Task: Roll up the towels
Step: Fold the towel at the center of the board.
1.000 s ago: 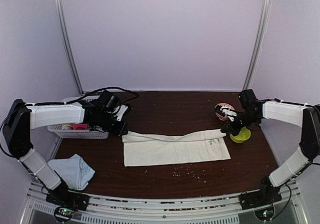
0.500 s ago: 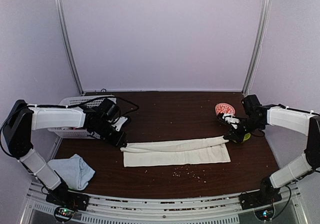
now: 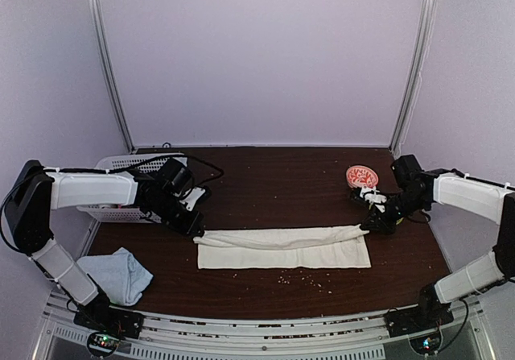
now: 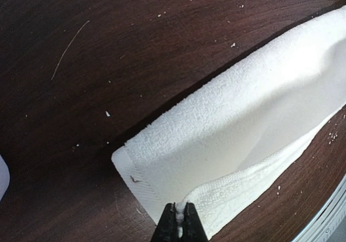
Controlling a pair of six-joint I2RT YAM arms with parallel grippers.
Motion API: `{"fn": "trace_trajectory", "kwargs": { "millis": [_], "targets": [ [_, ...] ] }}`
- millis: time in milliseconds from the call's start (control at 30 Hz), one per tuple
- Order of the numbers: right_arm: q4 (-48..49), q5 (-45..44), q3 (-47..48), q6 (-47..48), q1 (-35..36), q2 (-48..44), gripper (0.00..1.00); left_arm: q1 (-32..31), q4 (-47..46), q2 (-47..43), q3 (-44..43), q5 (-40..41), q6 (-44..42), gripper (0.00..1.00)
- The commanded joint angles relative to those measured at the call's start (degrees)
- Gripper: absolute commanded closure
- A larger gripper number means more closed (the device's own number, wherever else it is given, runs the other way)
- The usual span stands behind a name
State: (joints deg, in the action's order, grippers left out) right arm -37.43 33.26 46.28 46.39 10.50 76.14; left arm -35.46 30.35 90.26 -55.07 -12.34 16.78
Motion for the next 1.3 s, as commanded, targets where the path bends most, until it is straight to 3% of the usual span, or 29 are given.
{"fn": "trace_trajectory", "kwargs": {
  "millis": [0, 733, 1267],
  "targets": [
    [-4.1, 2.1, 3.0, 2.6, -0.4, -2.2, 1.0, -0.2, 0.2, -1.8, -1.9, 0.6, -1.4, 1.0],
    [-12.4, 2.5, -1.4, 12.7, 0.7, -1.2, 0.98, -0.2, 3.5, 0.2, -0.1, -1.5, -1.5, 1.0],
    [-13.4, -3.1, -5.3, 15.4, 7.4, -0.4, 0.95, -0.3, 4.3, 3.0, 0.1, -3.3, -2.8, 1.0]
  ]
}}
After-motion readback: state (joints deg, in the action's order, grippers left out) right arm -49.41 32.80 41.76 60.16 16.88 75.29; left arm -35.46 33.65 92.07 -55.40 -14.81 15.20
